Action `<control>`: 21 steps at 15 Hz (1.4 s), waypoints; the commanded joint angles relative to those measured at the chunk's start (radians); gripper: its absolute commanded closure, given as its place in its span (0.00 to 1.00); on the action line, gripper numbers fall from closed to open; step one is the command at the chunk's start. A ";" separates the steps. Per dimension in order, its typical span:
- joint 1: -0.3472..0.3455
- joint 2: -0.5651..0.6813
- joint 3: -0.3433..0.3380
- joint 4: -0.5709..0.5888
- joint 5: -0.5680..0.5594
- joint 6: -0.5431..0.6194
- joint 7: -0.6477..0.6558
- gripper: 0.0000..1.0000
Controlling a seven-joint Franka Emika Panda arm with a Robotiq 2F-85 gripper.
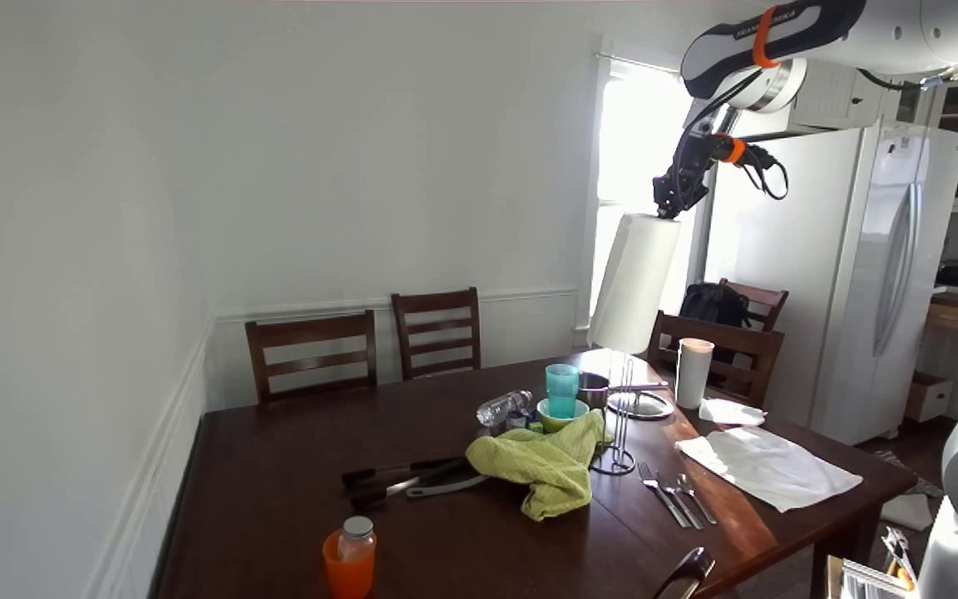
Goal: Put the paper towel on the stand
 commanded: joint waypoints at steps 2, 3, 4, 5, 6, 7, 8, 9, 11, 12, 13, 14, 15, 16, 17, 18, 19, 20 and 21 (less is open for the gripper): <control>-0.009 0.031 -0.004 0.040 0.029 -0.051 -0.008 0.96; -0.011 0.037 -0.003 0.039 0.024 -0.047 -0.007 0.96; -0.012 0.042 -0.004 0.035 0.024 -0.034 -0.012 0.96; -0.014 0.046 -0.003 0.034 0.020 -0.027 -0.011 0.96; -0.015 0.052 -0.004 0.035 0.026 -0.019 -0.018 0.96; -0.015 0.053 -0.004 0.034 0.025 -0.012 -0.018 0.96; -0.014 0.053 -0.003 0.033 0.025 -0.002 -0.023 0.96; -0.014 0.052 -0.002 0.032 0.022 0.005 -0.023 0.96; -0.014 0.054 -0.002 0.034 0.024 0.009 -0.025 0.96; -0.014 0.055 -0.002 0.036 0.023 0.010 -0.024 0.96; -0.014 0.055 -0.002 0.038 0.022 0.011 -0.023 0.96; -0.014 0.055 -0.002 0.039 0.025 0.010 -0.024 0.96; -0.014 0.054 -0.002 0.040 0.027 0.007 -0.025 0.96; -0.013 0.051 -0.001 0.041 0.027 0.005 -0.025 0.96; -0.012 0.049 -0.001 0.043 0.029 0.000 -0.027 0.96; -0.012 0.047 0.000 0.044 0.029 -0.004 -0.028 0.96; -0.011 0.046 0.001 0.045 0.028 -0.004 -0.028 0.96; -0.011 0.045 0.001 0.047 0.029 -0.007 -0.030 0.96; -0.011 0.044 0.002 0.050 0.028 -0.008 -0.030 0.96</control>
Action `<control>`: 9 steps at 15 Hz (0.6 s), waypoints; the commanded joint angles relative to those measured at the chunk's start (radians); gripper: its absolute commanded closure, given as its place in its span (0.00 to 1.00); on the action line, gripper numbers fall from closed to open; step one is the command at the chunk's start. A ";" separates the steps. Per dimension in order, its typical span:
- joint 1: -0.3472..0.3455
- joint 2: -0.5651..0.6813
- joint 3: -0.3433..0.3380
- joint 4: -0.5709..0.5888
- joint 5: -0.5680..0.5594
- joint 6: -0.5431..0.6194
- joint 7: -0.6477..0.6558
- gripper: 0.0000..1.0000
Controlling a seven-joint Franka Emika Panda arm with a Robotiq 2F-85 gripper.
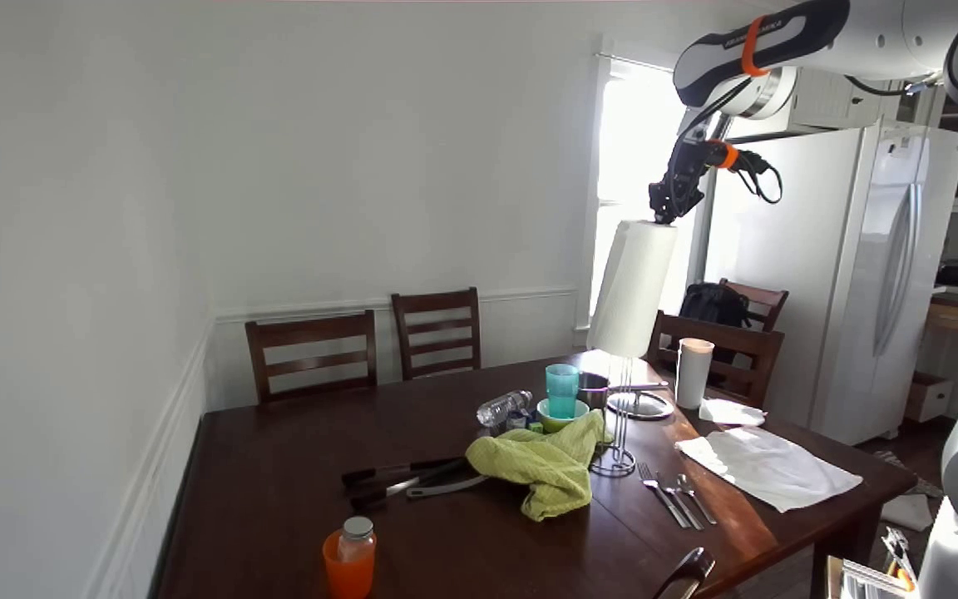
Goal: Put the paper towel on the stand
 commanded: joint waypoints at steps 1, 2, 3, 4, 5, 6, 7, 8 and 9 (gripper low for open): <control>-0.009 0.009 0.003 0.039 0.027 -0.015 -0.023 0.96; -0.009 0.010 0.003 0.040 0.028 -0.017 -0.024 0.96; -0.009 0.010 0.004 0.041 0.026 -0.017 -0.023 0.96; -0.008 0.010 0.004 0.042 0.030 -0.018 -0.026 0.96; -0.008 0.012 0.004 0.043 0.031 -0.017 -0.026 0.96; -0.008 0.016 0.004 0.042 0.032 -0.018 -0.025 0.96; -0.008 0.019 0.004 0.041 0.035 -0.016 -0.027 0.96; -0.009 0.024 0.003 0.038 0.037 -0.013 -0.029 0.96; -0.010 0.029 0.002 0.036 0.039 -0.011 -0.031 0.96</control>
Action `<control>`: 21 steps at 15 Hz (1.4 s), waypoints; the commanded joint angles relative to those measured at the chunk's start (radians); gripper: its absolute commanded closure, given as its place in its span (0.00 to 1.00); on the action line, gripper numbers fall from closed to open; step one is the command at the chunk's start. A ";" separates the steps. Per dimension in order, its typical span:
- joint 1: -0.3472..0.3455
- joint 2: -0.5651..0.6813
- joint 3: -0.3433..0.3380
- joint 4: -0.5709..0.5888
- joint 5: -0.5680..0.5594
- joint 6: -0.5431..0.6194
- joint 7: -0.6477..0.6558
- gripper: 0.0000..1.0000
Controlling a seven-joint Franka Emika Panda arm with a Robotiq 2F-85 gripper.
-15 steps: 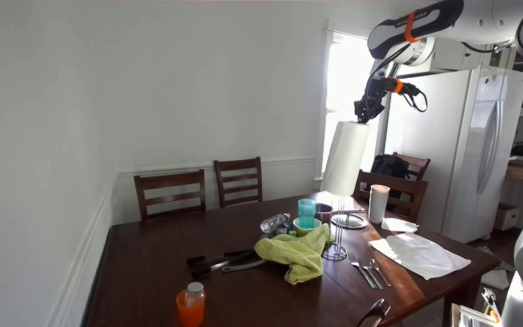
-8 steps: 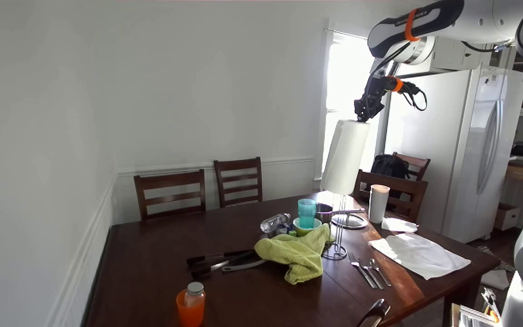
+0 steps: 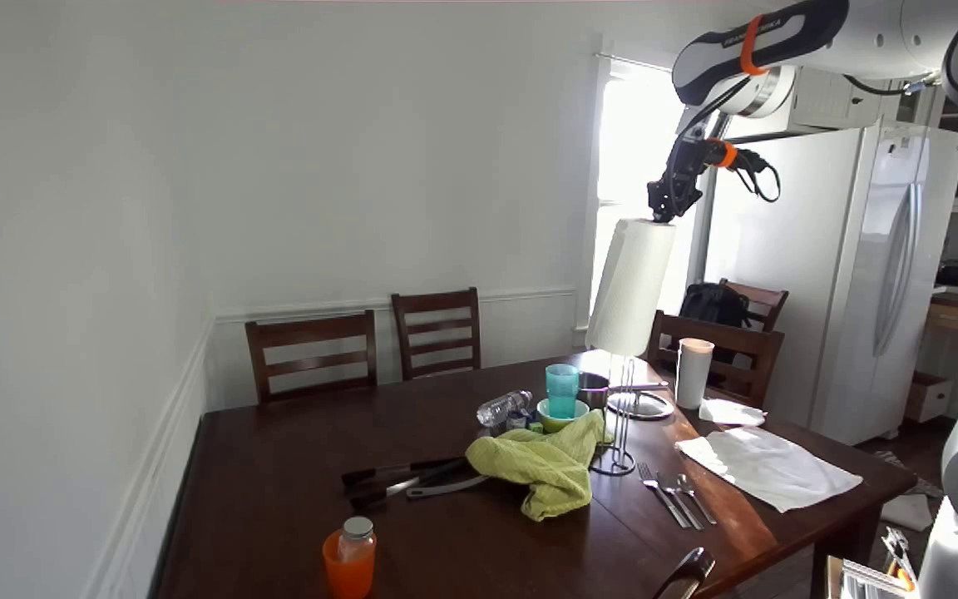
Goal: Put the paper towel on the stand
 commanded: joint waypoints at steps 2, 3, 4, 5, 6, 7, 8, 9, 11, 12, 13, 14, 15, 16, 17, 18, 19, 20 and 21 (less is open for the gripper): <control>-0.013 0.036 -0.001 0.016 0.034 0.003 -0.027 0.96; -0.014 0.042 -0.002 0.011 0.042 0.007 -0.032 0.96; -0.015 0.048 -0.001 0.007 0.046 0.007 -0.035 0.96; -0.016 0.056 0.000 0.004 0.047 0.009 -0.037 0.96; -0.017 0.062 0.002 0.001 0.049 0.010 -0.040 0.96; -0.018 0.068 0.003 -0.005 0.053 0.012 -0.045 0.96; -0.020 0.074 0.004 -0.008 0.060 0.013 -0.050 0.96; -0.021 0.080 0.005 -0.011 0.065 0.012 -0.054 0.96; -0.026 0.092 0.006 -0.016 0.070 0.017 -0.061 0.96; -0.028 0.098 0.007 -0.019 0.074 0.020 -0.067 0.96; -0.031 0.101 0.007 -0.024 0.079 0.023 -0.075 0.96; -0.033 0.106 0.009 -0.025 0.082 0.022 -0.079 0.96; -0.036 0.110 0.009 -0.030 0.085 0.021 -0.085 0.96; -0.038 0.113 0.010 -0.036 0.086 0.021 -0.090 0.96; -0.039 0.114 0.011 -0.043 0.089 0.021 -0.096 0.96; -0.039 0.117 0.012 -0.049 0.087 0.022 -0.098 0.96; -0.039 0.116 0.013 -0.058 0.087 0.023 -0.101 0.96; -0.039 0.117 0.014 -0.065 0.083 0.023 -0.101 0.69; -0.039 0.120 0.014 -0.065 0.082 0.021 -0.101 0.60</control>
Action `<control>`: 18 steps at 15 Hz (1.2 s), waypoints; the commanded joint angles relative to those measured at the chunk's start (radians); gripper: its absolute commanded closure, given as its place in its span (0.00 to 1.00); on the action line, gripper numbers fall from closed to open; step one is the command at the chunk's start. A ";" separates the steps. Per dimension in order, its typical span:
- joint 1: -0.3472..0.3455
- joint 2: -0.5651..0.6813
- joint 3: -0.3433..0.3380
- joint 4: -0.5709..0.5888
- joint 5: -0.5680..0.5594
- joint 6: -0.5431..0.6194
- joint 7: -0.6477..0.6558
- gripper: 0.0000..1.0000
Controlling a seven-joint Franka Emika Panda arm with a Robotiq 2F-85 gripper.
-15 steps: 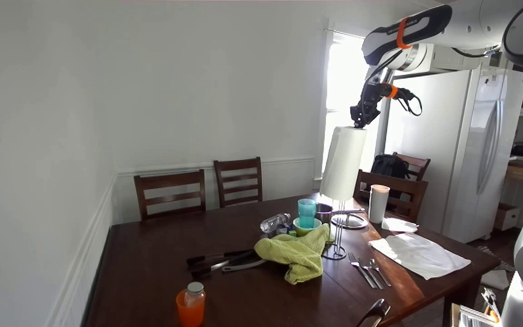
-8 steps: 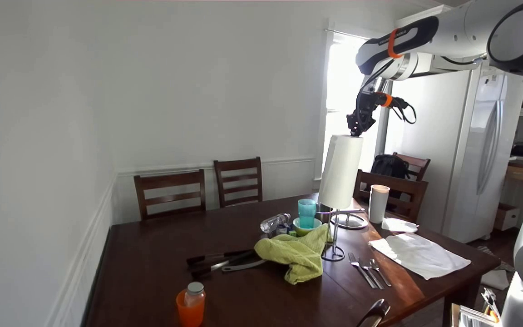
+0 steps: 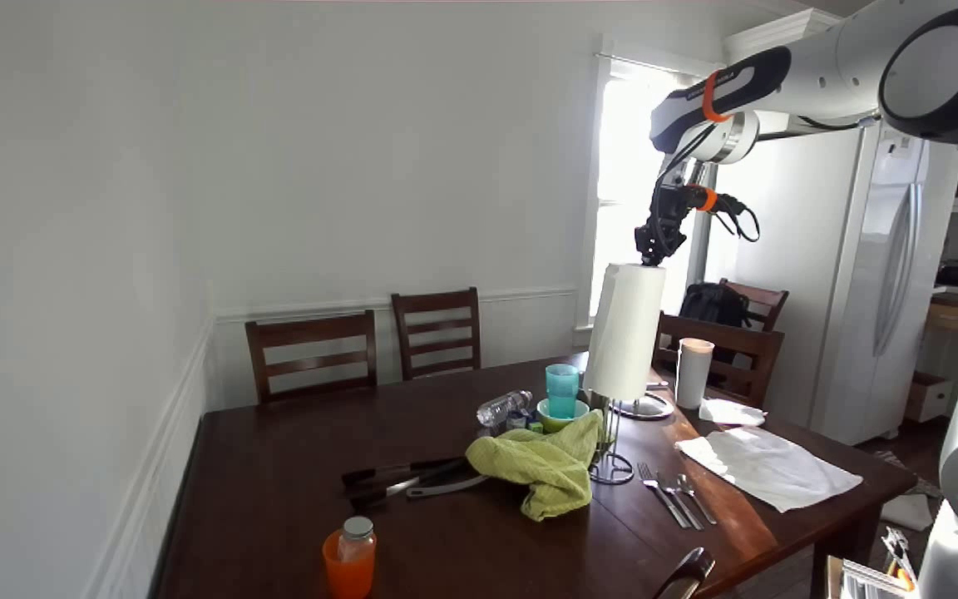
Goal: Put the paper towel on the stand
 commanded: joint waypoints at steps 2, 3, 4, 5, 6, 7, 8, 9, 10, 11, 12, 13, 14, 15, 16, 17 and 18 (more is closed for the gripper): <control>-0.023 -0.004 0.015 -0.028 0.027 0.015 -0.031 0.47; -0.023 -0.004 0.016 -0.027 0.028 0.015 -0.030 0.41; -0.022 -0.004 0.016 -0.026 0.028 0.015 -0.032 0.33; -0.022 -0.005 0.017 -0.025 0.028 0.016 -0.032 0.27; -0.021 -0.007 0.018 -0.026 0.029 0.016 -0.033 0.19; -0.021 -0.009 0.019 -0.025 0.031 0.012 -0.031 0.12; -0.021 -0.013 0.020 -0.023 0.030 0.008 -0.026 0.05; -0.020 -0.019 0.021 -0.022 0.027 -0.003 -0.016 0.01; -0.018 -0.027 0.023 -0.022 0.024 -0.008 -0.013 0.00; -0.016 -0.036 0.025 -0.021 0.015 -0.015 -0.007 0.00; -0.014 -0.050 0.027 -0.022 0.004 -0.026 0.003 0.00; -0.012 -0.061 0.029 -0.023 -0.006 -0.034 0.011 0.00; -0.010 -0.076 0.032 -0.027 -0.013 -0.045 0.013 0.00; -0.008 -0.091 0.034 -0.031 -0.025 -0.058 0.018 0.00; -0.007 -0.109 0.036 -0.039 -0.035 -0.069 0.022 0.00; -0.005 -0.130 0.039 -0.051 -0.047 -0.081 0.025 0.00; -0.004 -0.145 0.039 -0.055 -0.052 -0.091 0.023 0.00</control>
